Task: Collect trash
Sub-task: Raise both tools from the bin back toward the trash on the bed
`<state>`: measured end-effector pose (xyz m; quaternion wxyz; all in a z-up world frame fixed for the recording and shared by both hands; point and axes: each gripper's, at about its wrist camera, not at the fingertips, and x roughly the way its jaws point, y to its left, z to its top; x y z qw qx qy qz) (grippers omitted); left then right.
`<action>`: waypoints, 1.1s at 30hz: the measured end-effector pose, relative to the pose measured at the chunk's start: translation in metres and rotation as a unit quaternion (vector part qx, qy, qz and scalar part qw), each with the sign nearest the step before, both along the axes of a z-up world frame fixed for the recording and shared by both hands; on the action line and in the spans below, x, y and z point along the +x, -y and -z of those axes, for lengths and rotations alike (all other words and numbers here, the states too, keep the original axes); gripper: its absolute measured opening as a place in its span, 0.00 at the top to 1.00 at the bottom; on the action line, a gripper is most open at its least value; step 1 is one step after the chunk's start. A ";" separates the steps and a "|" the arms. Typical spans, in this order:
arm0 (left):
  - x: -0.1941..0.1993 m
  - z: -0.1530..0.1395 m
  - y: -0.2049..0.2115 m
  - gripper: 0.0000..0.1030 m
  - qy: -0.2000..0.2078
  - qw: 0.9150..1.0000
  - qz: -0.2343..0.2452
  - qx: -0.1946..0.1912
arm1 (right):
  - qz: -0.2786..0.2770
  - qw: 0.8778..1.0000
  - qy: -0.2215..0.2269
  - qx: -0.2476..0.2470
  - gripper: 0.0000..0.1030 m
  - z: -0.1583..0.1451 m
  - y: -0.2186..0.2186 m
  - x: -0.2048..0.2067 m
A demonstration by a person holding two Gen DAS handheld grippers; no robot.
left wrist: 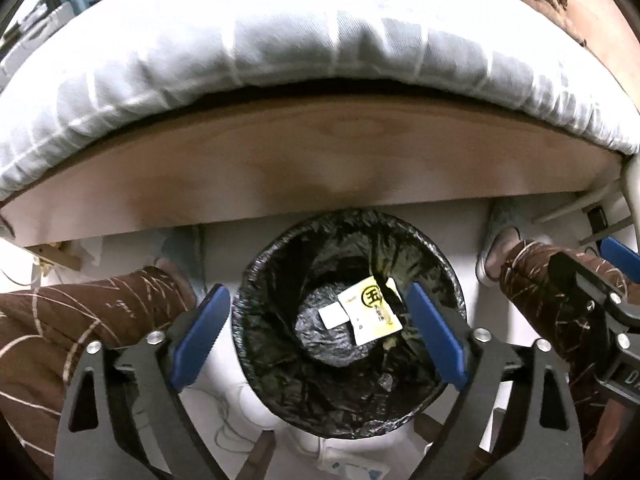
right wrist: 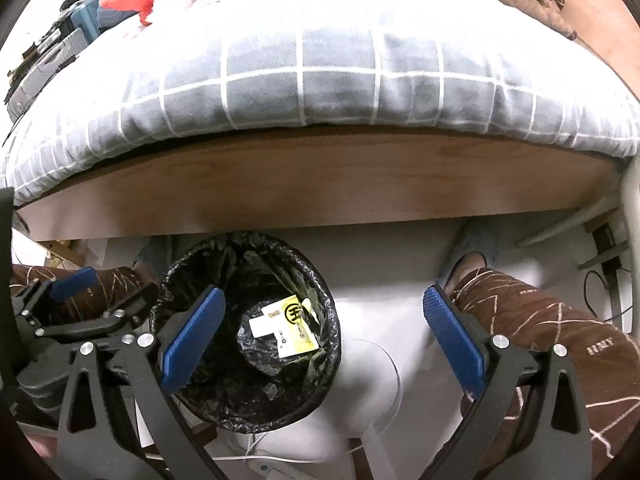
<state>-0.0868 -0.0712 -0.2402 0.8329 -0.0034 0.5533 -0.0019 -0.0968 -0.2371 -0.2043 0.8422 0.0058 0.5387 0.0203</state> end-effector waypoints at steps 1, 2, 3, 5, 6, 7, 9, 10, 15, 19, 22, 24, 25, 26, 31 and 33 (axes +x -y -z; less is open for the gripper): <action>-0.001 -0.004 -0.002 0.09 0.006 1.000 -0.003 0.001 | -0.001 1.000 0.005 -0.002 0.07 -0.003 -0.001 -0.002; -0.002 -0.011 -0.005 0.07 0.014 1.000 -0.008 0.000 | -0.001 1.000 0.009 -0.002 0.07 -0.006 -0.001 -0.003; -0.004 -0.015 -0.007 0.06 0.019 1.000 -0.010 -0.001 | -0.001 1.000 0.012 -0.001 0.07 -0.010 -0.002 -0.004; -0.008 -0.028 -0.013 0.06 0.031 0.999 -0.015 0.000 | -0.003 1.000 0.020 -0.003 0.07 -0.019 -0.002 -0.007; -0.008 -0.035 -0.015 0.06 0.037 0.999 -0.017 -0.002 | -0.004 1.000 0.024 -0.003 0.07 -0.023 -0.002 -0.008; -0.010 -0.040 -0.017 0.06 0.042 0.999 -0.018 -0.002 | -0.006 0.999 0.031 -0.005 0.07 -0.030 -0.003 -0.010; -0.013 -0.053 -0.020 0.06 0.051 0.998 -0.021 -0.003 | -0.008 0.999 0.042 -0.007 0.07 -0.039 -0.003 -0.010; -0.013 -0.058 -0.021 0.06 0.055 0.998 -0.022 -0.003 | -0.010 0.999 0.050 -0.010 0.07 -0.046 -0.002 -0.011; -0.015 -0.085 -0.029 0.06 0.074 0.997 -0.030 -0.003 | -0.012 0.997 0.074 -0.014 0.07 -0.073 0.003 -0.009; -0.011 -0.105 -0.038 0.06 0.088 0.995 -0.038 0.003 | -0.006 0.996 0.089 -0.010 0.07 -0.090 0.005 -0.001; -0.005 -0.116 -0.047 0.06 0.092 0.995 -0.046 0.002 | -0.005 0.995 0.098 -0.008 0.07 -0.101 0.004 0.008; 0.000 -0.125 -0.051 0.06 0.095 0.994 -0.050 -0.001 | -0.007 0.995 0.101 -0.008 0.07 -0.108 0.003 0.013; 0.004 -0.129 -0.053 0.06 0.097 0.994 -0.053 0.000 | -0.009 0.994 0.104 -0.010 0.07 -0.112 0.003 0.017; 0.008 -0.133 -0.056 0.06 0.098 0.994 -0.055 0.000 | -0.010 0.994 0.105 -0.011 0.07 -0.113 0.002 0.020; 0.029 -0.149 -0.065 0.06 0.102 0.993 -0.063 -0.002 | -0.013 0.994 0.108 -0.019 0.07 -0.125 0.003 0.041; 0.040 -0.157 -0.069 0.06 0.106 0.992 -0.064 -0.004 | -0.014 0.993 0.112 -0.020 0.07 -0.129 0.005 0.048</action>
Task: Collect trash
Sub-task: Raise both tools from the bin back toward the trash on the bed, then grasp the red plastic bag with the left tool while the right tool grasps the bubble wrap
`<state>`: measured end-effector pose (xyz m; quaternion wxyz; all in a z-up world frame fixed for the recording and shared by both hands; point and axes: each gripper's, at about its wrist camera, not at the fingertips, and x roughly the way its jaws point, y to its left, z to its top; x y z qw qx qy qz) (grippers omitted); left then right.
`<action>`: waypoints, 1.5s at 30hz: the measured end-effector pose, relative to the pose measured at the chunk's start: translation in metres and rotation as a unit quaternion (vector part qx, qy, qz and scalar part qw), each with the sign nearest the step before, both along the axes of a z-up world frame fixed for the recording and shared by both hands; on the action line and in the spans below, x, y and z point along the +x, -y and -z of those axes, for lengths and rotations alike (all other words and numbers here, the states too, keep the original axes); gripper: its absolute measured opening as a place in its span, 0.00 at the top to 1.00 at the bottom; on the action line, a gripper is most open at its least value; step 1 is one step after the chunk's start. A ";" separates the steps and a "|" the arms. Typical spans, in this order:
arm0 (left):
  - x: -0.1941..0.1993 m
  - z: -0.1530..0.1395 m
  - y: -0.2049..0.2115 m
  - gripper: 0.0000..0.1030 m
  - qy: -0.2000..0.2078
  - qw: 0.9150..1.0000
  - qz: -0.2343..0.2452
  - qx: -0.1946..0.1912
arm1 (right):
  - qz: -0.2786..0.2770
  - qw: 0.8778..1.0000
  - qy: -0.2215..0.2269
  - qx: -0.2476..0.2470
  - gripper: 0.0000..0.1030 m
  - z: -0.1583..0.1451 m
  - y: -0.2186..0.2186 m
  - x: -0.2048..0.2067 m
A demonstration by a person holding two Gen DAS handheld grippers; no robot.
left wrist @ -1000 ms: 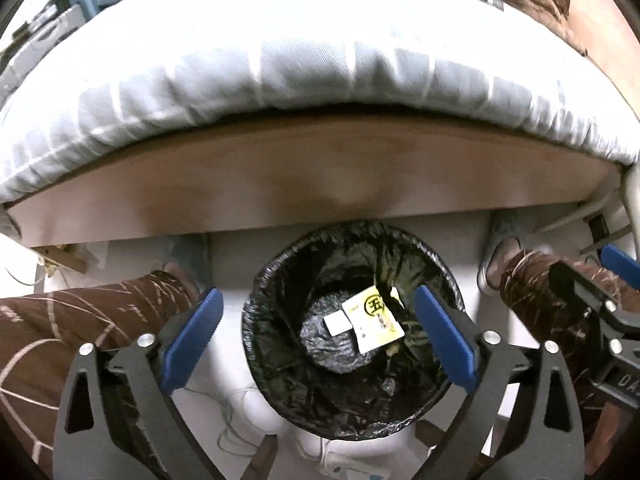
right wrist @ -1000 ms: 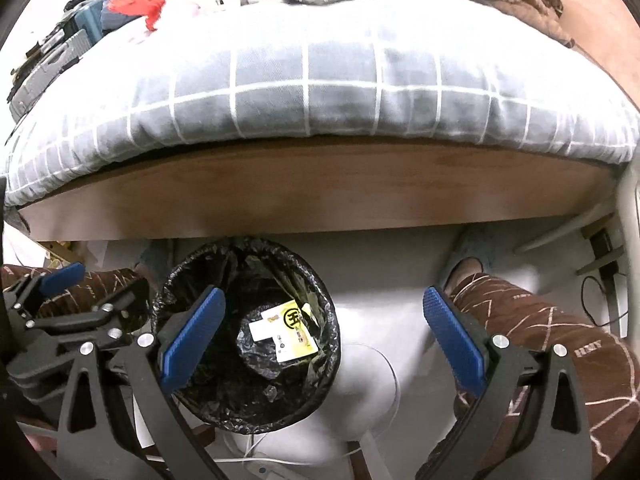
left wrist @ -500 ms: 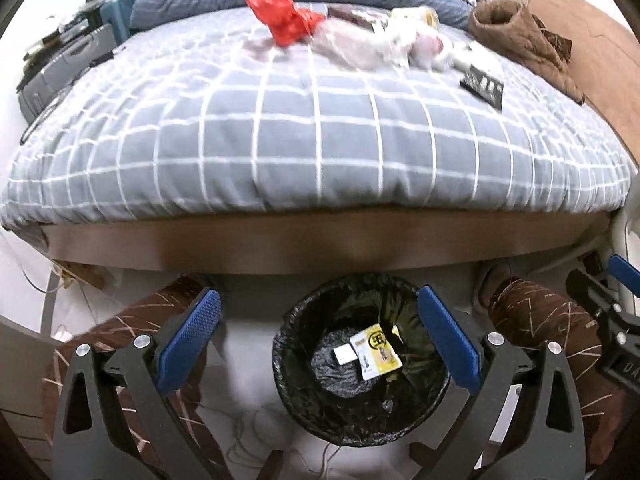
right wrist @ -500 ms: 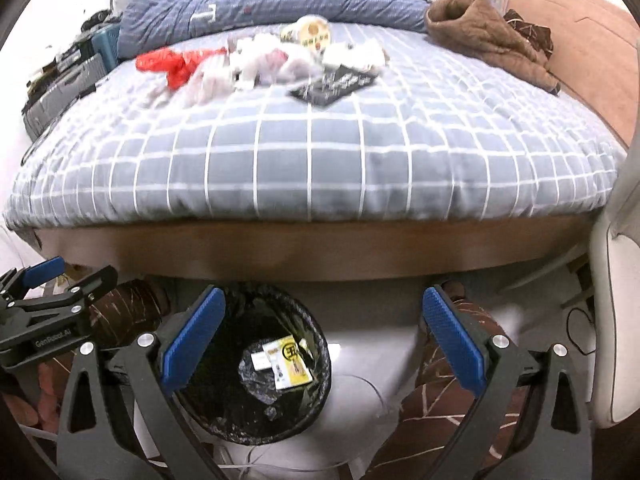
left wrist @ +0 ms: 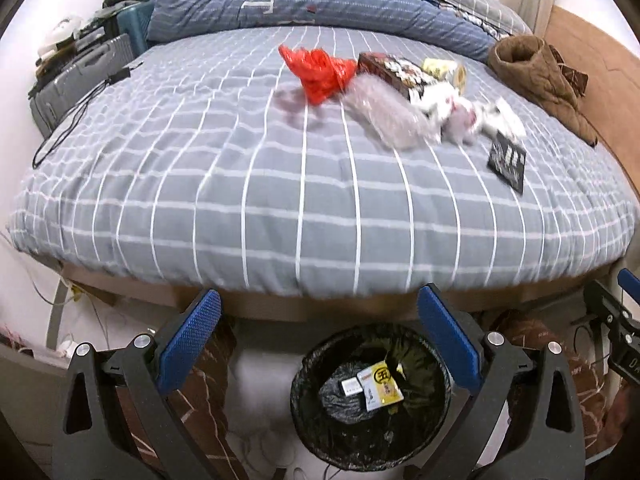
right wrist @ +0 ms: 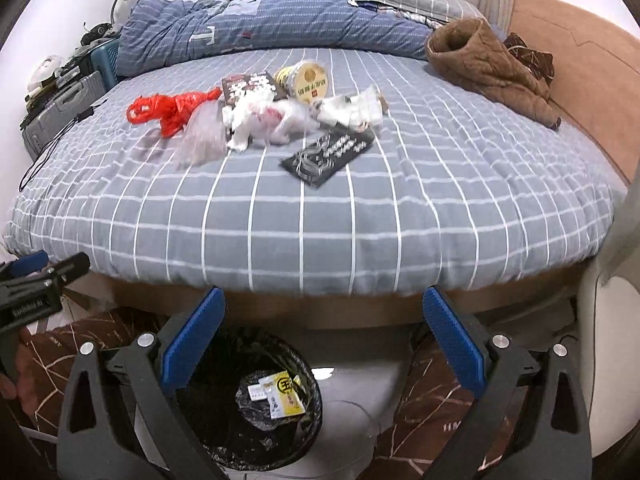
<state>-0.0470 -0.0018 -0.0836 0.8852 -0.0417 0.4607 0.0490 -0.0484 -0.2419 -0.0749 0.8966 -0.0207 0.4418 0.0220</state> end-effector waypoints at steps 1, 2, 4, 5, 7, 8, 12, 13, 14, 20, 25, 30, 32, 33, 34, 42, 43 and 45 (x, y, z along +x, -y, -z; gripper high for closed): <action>0.005 -0.003 -0.002 0.06 0.003 1.000 -0.001 0.000 | 0.002 1.000 0.002 0.001 0.07 -0.002 0.001 0.005; 0.011 -0.006 -0.003 0.06 0.005 1.000 -0.002 -0.001 | 0.002 1.000 0.004 0.004 0.07 -0.004 0.001 0.011; 0.024 -0.011 -0.007 0.06 0.006 1.000 -0.003 -0.001 | 0.001 1.000 0.007 0.004 0.07 -0.008 0.002 0.021; 0.031 -0.013 -0.010 0.06 0.007 1.000 -0.004 -0.003 | 0.000 1.000 0.010 0.002 0.07 -0.010 0.001 0.027; 0.047 -0.019 -0.015 0.06 0.011 1.000 -0.003 -0.006 | -0.002 1.000 0.015 0.002 0.07 -0.014 0.002 0.041; 0.056 -0.022 -0.018 0.06 0.013 1.000 -0.003 -0.006 | -0.002 1.000 0.017 0.003 0.07 -0.016 0.002 0.048; 0.089 -0.030 -0.027 0.06 0.018 1.000 0.001 -0.005 | -0.005 1.000 0.024 0.007 0.07 -0.020 0.000 0.077; 0.098 -0.031 -0.028 0.06 0.020 1.000 0.000 -0.001 | -0.007 1.000 0.025 0.007 0.07 -0.021 -0.001 0.086; 0.103 -0.033 -0.029 0.06 0.020 1.000 0.000 -0.001 | -0.008 1.000 0.025 0.007 0.07 -0.021 -0.002 0.093; 0.144 -0.043 -0.036 0.06 0.030 1.000 0.000 0.006 | -0.019 0.999 0.030 0.007 0.07 -0.022 -0.008 0.136; 0.183 -0.047 -0.041 0.06 0.030 1.000 0.002 0.005 | -0.027 0.999 0.029 0.009 0.07 -0.017 -0.014 0.170; 0.230 -0.046 -0.044 0.06 0.022 1.000 0.013 0.003 | -0.037 0.999 0.028 0.011 0.07 -0.009 -0.023 0.198; 0.243 -0.044 -0.044 0.06 0.020 1.000 0.016 0.007 | -0.041 0.999 0.026 0.016 0.07 -0.006 -0.027 0.210; 0.255 -0.042 -0.044 0.06 0.017 1.000 0.017 0.010 | -0.041 0.999 0.026 0.017 0.07 -0.005 -0.028 0.214; 0.262 -0.040 -0.045 0.06 0.014 1.000 0.018 0.011 | -0.043 0.999 0.026 0.019 0.07 -0.003 -0.028 0.219; 0.310 -0.014 -0.052 0.06 -0.021 0.999 0.030 0.007 | -0.068 0.997 0.008 0.029 0.14 0.016 -0.039 0.247; 0.314 -0.010 -0.052 0.06 -0.024 0.999 0.030 0.008 | -0.071 0.997 0.005 0.033 0.14 0.018 -0.039 0.248; 0.319 -0.004 -0.052 0.06 -0.031 0.999 0.033 0.006 | -0.074 0.996 0.000 0.043 0.15 0.022 -0.039 0.251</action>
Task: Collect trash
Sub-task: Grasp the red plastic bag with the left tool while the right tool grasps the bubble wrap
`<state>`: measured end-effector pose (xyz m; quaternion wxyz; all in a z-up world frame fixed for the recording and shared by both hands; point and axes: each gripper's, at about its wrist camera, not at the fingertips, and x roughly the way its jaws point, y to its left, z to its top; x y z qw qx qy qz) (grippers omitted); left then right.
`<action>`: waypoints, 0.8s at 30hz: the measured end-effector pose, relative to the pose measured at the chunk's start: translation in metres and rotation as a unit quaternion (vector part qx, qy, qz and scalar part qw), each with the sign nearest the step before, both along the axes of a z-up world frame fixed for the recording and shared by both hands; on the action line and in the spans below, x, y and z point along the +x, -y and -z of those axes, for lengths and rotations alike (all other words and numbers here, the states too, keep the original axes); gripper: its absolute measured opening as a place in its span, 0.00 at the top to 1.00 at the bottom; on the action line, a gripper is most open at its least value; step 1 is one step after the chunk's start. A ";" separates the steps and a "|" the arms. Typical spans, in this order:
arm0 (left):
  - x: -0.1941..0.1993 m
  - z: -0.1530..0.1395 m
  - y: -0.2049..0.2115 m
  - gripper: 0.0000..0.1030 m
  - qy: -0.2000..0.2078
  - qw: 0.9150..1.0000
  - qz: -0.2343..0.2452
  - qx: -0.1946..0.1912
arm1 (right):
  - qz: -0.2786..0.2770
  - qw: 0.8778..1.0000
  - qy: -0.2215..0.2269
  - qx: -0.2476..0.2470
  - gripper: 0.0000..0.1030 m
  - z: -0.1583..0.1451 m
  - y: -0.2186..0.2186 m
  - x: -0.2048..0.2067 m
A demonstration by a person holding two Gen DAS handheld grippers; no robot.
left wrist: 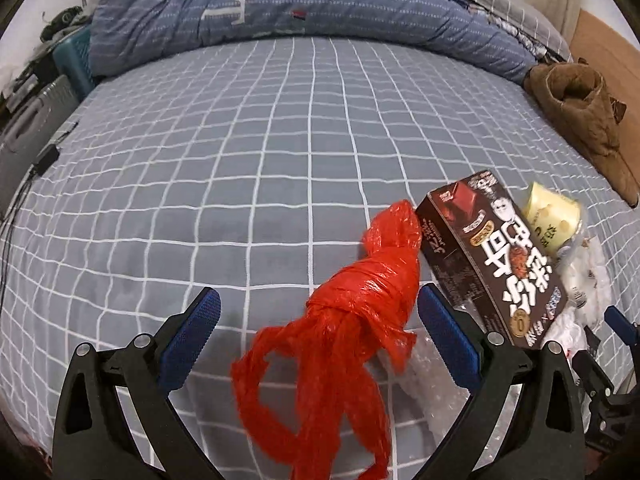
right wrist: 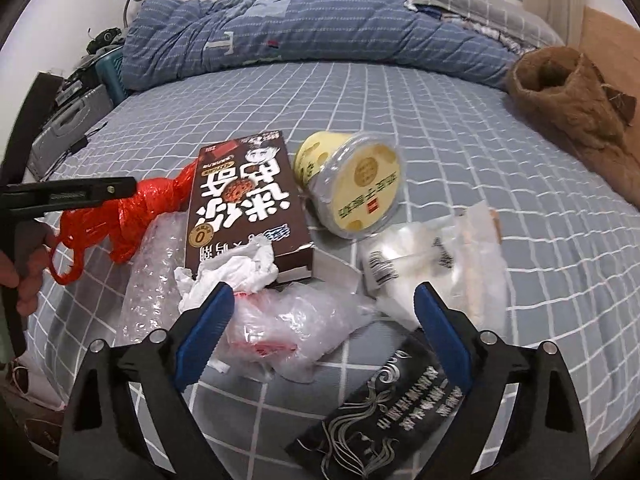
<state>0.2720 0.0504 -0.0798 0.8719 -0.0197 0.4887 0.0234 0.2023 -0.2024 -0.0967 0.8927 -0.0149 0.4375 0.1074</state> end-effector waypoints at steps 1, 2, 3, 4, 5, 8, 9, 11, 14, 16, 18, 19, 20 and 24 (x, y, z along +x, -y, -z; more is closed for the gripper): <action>0.002 0.004 0.001 0.06 -0.003 1.000 0.001 0.002 | 0.000 1.000 -0.001 0.003 0.16 0.001 0.000 0.001; 0.004 0.007 0.002 0.06 -0.005 1.000 0.002 0.004 | -0.001 1.000 -0.001 0.006 0.17 0.002 0.000 0.001; 0.005 0.010 0.003 0.06 -0.007 1.000 0.002 0.006 | -0.003 1.000 -0.004 0.011 0.20 0.003 0.000 0.001; 0.006 0.012 0.004 0.06 -0.008 1.000 0.002 0.006 | -0.007 1.000 -0.008 0.017 0.23 0.005 -0.001 0.001; 0.006 0.015 0.006 0.07 -0.010 1.000 0.003 0.006 | -0.012 1.000 -0.011 0.022 0.24 0.006 -0.002 0.001; 0.007 0.023 0.007 0.08 -0.015 1.000 0.001 0.005 | -0.020 0.999 -0.015 0.027 0.26 0.008 -0.006 -0.003; 0.008 0.024 0.007 0.09 -0.015 1.000 0.001 0.003 | -0.023 0.999 -0.017 0.028 0.28 0.009 -0.008 -0.005; 0.009 0.027 0.009 0.14 -0.019 1.000 0.003 0.000 | -0.030 0.999 -0.023 0.029 0.32 0.011 -0.012 -0.007; 0.011 0.028 0.014 0.23 -0.024 1.000 0.017 -0.002 | -0.045 0.998 -0.031 0.026 0.43 0.016 -0.019 -0.010; 0.012 0.029 0.018 0.32 -0.029 0.999 0.027 -0.004 | -0.053 0.998 -0.028 0.018 0.46 0.018 -0.024 -0.013; 0.015 0.033 0.022 0.44 -0.037 0.998 0.038 -0.019 | -0.055 0.998 -0.027 0.018 0.49 0.017 -0.025 -0.014; 0.015 0.034 0.023 0.45 -0.040 0.998 0.039 -0.021 | -0.055 0.998 -0.027 0.020 0.50 0.016 -0.025 -0.015; 0.015 0.035 0.025 0.49 -0.038 0.998 0.038 -0.019 | -0.055 0.998 -0.027 0.021 0.51 0.016 -0.025 -0.015; 0.013 0.033 0.028 0.55 -0.034 0.999 0.040 -0.014 | -0.051 0.998 -0.026 0.021 0.51 0.014 -0.023 -0.017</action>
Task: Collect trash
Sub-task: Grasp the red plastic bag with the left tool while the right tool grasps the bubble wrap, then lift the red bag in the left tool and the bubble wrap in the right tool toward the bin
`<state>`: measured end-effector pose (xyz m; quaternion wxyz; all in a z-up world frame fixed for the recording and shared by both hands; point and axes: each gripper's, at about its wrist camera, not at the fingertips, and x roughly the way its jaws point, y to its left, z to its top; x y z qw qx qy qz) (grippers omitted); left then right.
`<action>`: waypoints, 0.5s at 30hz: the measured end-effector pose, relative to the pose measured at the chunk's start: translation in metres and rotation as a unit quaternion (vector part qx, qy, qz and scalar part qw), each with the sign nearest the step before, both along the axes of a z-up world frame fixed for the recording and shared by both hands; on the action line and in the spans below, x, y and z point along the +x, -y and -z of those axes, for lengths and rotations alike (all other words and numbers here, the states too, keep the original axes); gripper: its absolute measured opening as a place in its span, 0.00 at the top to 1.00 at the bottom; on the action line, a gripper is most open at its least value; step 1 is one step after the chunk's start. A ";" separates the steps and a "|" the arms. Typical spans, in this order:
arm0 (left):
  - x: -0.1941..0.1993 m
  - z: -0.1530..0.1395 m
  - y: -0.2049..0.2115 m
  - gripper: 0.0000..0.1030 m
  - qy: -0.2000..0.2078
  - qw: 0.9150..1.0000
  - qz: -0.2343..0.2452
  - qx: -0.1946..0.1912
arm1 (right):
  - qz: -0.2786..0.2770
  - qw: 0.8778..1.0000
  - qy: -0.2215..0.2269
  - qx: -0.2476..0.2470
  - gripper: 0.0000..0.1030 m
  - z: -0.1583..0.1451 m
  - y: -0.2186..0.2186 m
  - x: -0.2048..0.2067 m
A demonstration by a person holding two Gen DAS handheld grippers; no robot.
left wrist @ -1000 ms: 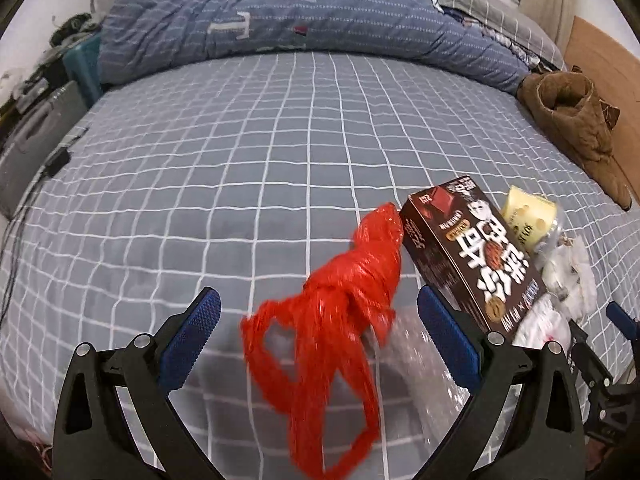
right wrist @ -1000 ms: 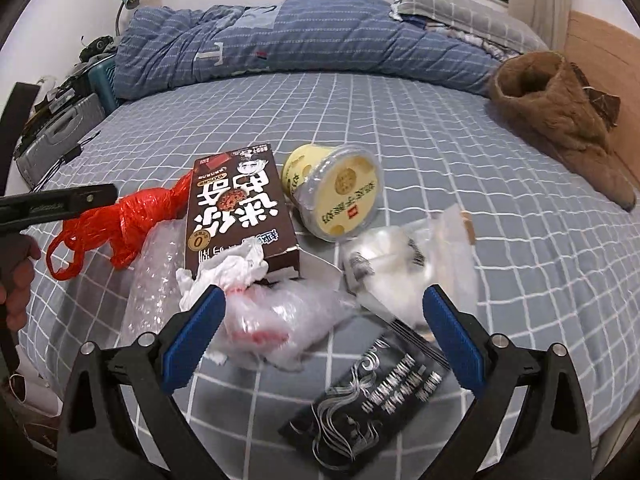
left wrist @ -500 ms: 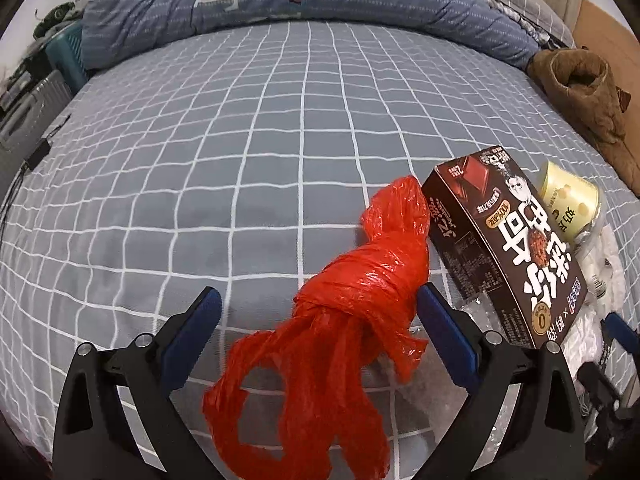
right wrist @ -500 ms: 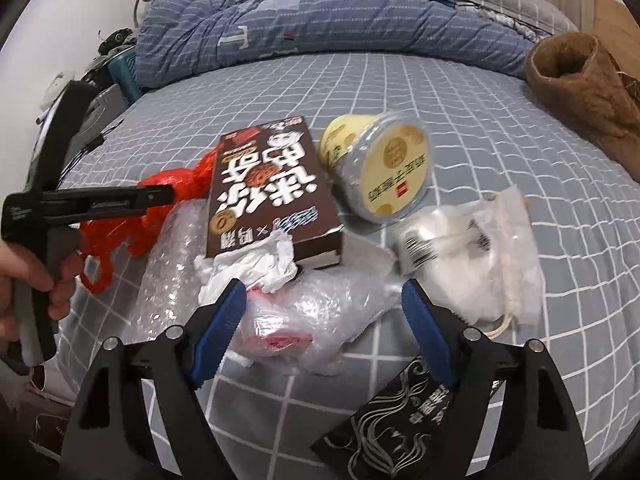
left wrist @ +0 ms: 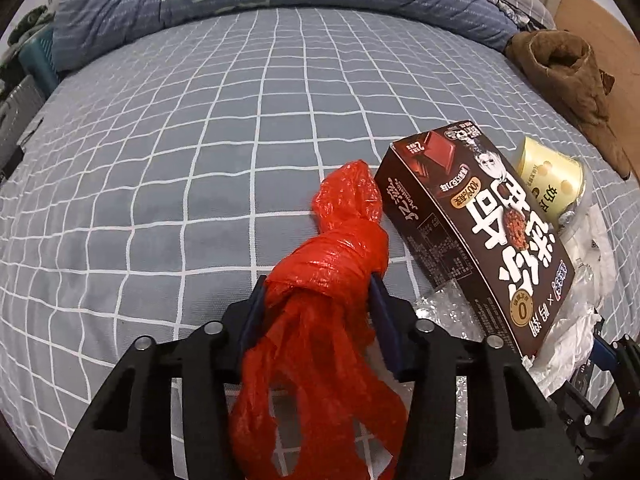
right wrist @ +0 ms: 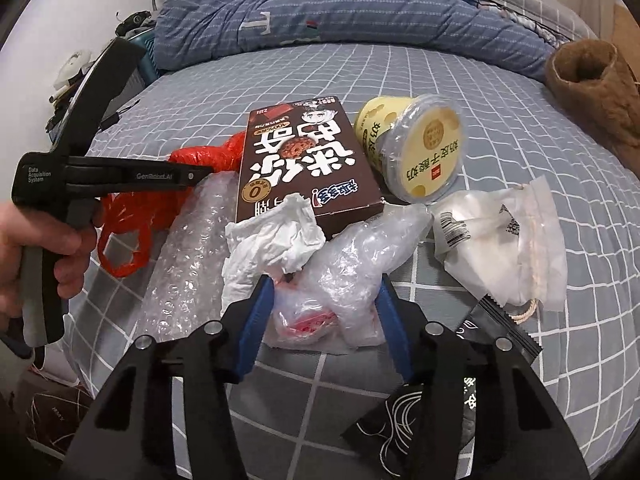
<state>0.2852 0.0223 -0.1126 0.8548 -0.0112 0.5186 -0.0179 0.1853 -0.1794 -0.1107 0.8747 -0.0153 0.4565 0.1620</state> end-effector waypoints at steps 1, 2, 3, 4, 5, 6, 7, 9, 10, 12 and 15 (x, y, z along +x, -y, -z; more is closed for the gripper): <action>-0.001 -0.001 0.000 0.56 0.001 1.000 -0.002 -0.001 | 0.002 1.000 0.001 0.000 0.51 -0.001 0.000 -0.001; -0.003 -0.003 0.000 0.57 0.004 1.000 -0.005 -0.002 | 0.003 1.000 0.001 0.000 0.51 -0.001 0.001 -0.001; -0.005 -0.007 -0.001 0.57 0.011 1.000 -0.011 0.000 | 0.006 1.000 0.002 -0.002 0.51 -0.002 0.002 -0.002; -0.009 -0.011 -0.003 0.57 0.016 1.000 -0.013 0.002 | 0.010 1.000 0.002 -0.005 0.51 -0.002 0.003 -0.001; -0.012 -0.015 -0.005 0.57 0.020 1.000 -0.016 0.002 | 0.013 1.000 0.001 -0.005 0.51 -0.002 0.004 -0.001; -0.015 -0.020 -0.008 0.57 0.024 1.000 -0.020 0.000 | 0.015 1.000 0.001 -0.003 0.51 -0.004 0.005 -0.001; -0.017 -0.024 -0.008 0.57 0.027 0.999 -0.021 -0.002 | 0.016 1.000 0.002 -0.002 0.51 -0.005 0.006 -0.002; -0.022 -0.034 -0.009 0.57 0.036 0.999 -0.023 0.001 | 0.019 1.000 0.004 -0.003 0.51 -0.008 0.007 -0.003; -0.025 -0.037 -0.008 0.57 0.039 0.999 -0.024 0.004 | 0.021 1.000 0.005 -0.002 0.51 -0.010 0.008 -0.004; -0.032 -0.045 -0.008 0.57 0.044 0.999 -0.027 0.006 | 0.026 1.000 0.006 -0.002 0.51 -0.013 0.009 -0.006; -0.042 -0.054 -0.010 0.57 0.049 0.998 -0.033 0.007 | 0.034 0.999 0.009 -0.002 0.51 -0.021 0.012 -0.010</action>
